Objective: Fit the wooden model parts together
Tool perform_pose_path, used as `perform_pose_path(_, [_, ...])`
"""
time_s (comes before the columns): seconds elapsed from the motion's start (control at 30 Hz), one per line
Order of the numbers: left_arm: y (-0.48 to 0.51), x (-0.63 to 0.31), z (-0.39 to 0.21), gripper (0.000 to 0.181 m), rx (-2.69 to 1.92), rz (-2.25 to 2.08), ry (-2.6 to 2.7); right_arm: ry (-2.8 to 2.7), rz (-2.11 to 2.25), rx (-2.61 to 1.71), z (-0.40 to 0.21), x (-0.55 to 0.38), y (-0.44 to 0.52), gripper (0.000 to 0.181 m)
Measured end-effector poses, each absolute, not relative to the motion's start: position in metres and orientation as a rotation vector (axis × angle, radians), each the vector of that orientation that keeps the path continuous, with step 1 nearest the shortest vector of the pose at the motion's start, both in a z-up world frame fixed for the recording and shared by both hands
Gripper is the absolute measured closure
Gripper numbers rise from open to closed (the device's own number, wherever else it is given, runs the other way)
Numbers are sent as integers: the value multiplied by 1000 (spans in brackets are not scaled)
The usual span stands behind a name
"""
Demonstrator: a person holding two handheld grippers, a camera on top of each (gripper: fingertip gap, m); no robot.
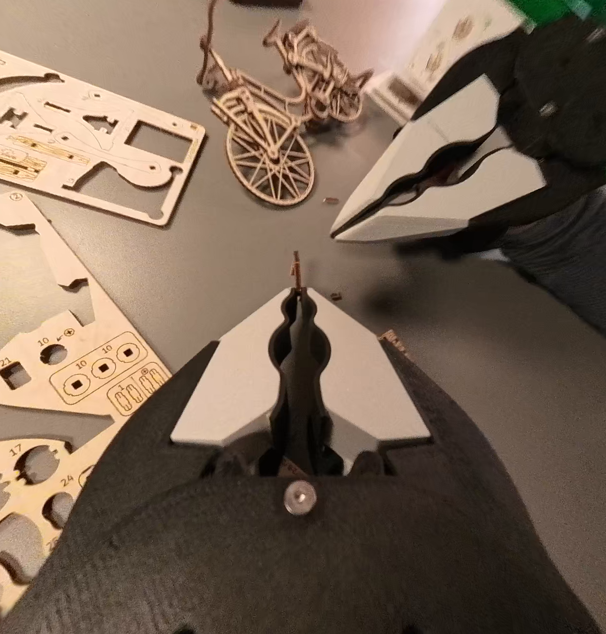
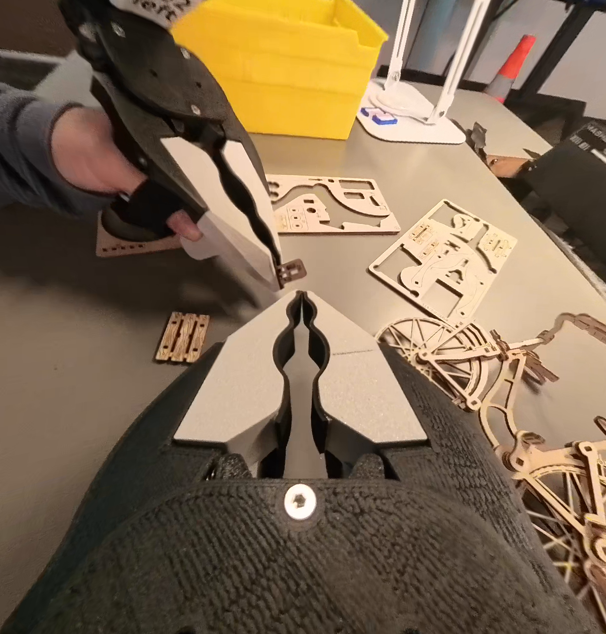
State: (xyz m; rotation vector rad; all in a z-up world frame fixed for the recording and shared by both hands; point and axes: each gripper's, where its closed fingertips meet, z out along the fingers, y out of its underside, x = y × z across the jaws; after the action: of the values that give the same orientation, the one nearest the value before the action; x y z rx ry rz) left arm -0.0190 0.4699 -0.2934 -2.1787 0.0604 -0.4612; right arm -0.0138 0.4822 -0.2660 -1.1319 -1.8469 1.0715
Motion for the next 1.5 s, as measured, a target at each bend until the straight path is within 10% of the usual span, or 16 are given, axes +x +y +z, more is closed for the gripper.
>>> perform_pose_path(0.27, [471,-30,-265,181,-1996,-295,158,-1794,1203,-1101,-252,-9,483,146])
perform_pose_path(0.87, [465,-31,-267,180,-1475,1228,1352,-2011,1015,-740,-258,1,437,147])
perform_pose_path(1.5, [468,-73,-250,180,-1883,167,241,-2071,847,-1227,-302,1,482,130])
